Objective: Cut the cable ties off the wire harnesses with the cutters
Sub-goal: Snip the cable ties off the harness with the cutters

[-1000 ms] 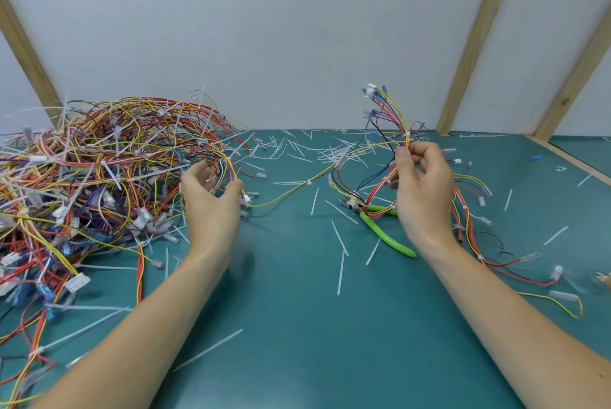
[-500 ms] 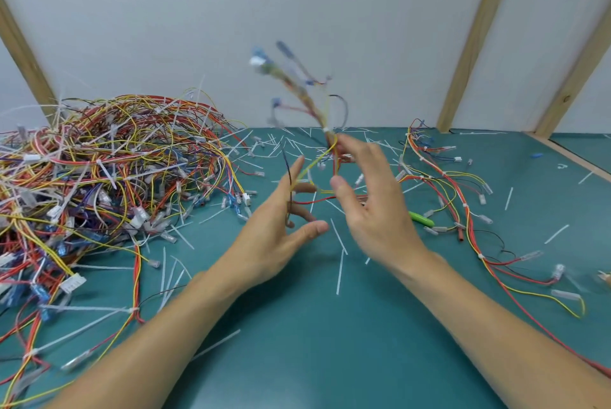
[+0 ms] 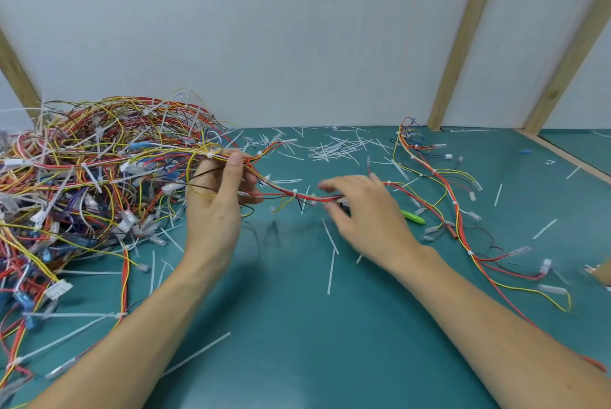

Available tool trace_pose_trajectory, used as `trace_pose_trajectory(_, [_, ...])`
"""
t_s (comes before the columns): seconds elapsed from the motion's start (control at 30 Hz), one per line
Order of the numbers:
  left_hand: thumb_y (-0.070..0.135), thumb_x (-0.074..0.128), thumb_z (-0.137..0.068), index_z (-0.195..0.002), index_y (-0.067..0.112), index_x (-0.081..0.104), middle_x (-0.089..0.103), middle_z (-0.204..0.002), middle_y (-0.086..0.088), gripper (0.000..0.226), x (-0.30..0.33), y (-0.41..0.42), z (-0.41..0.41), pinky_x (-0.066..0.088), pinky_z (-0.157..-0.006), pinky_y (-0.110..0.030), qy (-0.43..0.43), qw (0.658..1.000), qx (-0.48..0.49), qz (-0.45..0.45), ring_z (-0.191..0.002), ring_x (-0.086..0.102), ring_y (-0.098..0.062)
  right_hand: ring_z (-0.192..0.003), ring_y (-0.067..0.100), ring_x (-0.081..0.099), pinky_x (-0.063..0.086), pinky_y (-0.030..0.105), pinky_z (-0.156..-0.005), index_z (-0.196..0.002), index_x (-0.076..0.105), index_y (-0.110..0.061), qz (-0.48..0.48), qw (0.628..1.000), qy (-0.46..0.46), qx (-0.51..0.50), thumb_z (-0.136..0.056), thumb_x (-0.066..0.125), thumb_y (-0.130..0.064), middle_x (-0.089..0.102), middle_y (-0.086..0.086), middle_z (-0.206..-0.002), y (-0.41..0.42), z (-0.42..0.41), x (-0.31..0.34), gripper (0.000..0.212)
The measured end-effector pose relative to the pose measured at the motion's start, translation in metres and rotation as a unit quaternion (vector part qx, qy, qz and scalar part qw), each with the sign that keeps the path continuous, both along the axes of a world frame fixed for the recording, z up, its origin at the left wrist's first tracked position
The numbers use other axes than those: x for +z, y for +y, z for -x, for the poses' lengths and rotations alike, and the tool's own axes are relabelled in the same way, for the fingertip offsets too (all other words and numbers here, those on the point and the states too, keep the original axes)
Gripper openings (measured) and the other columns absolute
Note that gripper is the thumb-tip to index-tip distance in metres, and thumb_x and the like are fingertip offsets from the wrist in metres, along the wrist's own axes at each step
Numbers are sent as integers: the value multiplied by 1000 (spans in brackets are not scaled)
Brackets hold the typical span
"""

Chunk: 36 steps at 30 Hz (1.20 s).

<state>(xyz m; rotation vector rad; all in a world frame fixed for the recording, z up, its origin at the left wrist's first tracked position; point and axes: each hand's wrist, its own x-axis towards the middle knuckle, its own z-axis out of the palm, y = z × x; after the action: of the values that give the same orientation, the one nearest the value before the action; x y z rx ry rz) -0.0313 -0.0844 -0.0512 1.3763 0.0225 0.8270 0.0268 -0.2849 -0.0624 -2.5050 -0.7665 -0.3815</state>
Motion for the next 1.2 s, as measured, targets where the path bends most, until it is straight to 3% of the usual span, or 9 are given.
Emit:
trace_pose_trajectory(0.17, [21,46,-107,-94,26,58,65,-90,11,18,3,5,1,50,-78,-30,-9,999,47,-9,-92,63,-18,-106,23,57,32,47,-112,-103,60,-18,-52,993,-63,-87,-99,62,-25,67,-2,-103,-16,-13,7,9])
trace_pose_trajectory(0.33, [21,40,-109,-90,25,54,70,-108,13,24,8,17,-3,54,-82,-31,-11,995,83,54,-95,67,1,-86,22,60,46,40,-73,-128,53,-26,-152,978,-98,-105,-95,64,-21,64,-9,-94,-21,-13,20,36])
trace_pose_trajectory(0.47, [21,37,-110,-88,23,47,77,-87,5,25,11,30,-5,56,-80,-33,-19,988,42,148,-84,76,-15,-54,12,46,38,30,-59,-97,72,-22,-214,974,-72,-21,-90,76,-21,53,-10,-58,-18,0,34,8])
trace_pose_trajectory(0.57, [21,37,-110,-87,22,45,74,-83,-1,24,15,42,-5,58,-73,-32,-20,980,29,196,-72,76,-17,-49,6,42,34,18,-50,-75,66,-15,-296,942,89,133,-84,79,-21,52,-7,-56,-15,11,49,17])
trace_pose_trajectory(0.7, [23,39,-109,-90,20,48,68,-69,1,21,19,50,-3,54,-55,-22,-6,982,-9,191,-54,67,-14,-54,19,63,50,24,-47,-96,69,-10,-227,773,474,355,-92,70,-34,61,4,-72,-26,18,68,24])
trace_pose_trajectory(0.73, [23,39,-109,-90,19,50,63,-64,2,22,19,50,-3,50,-50,-20,-1,984,-28,176,-48,60,-12,-64,23,69,55,28,-52,-98,72,-11,-188,772,493,354,-95,67,-40,67,6,-80,-25,19,66,30])
trace_pose_trajectory(0.97, [24,39,-108,-111,14,67,36,-52,12,30,5,26,-4,23,-40,-11,117,979,-156,-61,-45,28,0,-79,4,74,60,35,-68,-97,75,-30,-103,977,181,31,-96,66,-43,74,-22,-92,-8,3,28,16])
trace_pose_trajectory(1.07, [21,42,-108,-109,12,69,36,-52,12,29,-7,9,-5,25,-42,-11,148,964,-176,-135,-47,31,-2,-80,6,72,53,32,-78,-105,71,-34,-64,992,-44,-101,-96,60,-47,70,-27,-91,-19,-6,35,19])
trace_pose_trajectory(1.2, [22,46,-107,-93,10,67,47,-50,11,28,-22,-2,-6,32,-45,-10,167,963,-147,-152,-45,40,-2,-108,23,68,49,38,-90,-125,63,-31,37,991,24,-124,-101,53,-44,73,-16,-117,-30,-12,43,29])
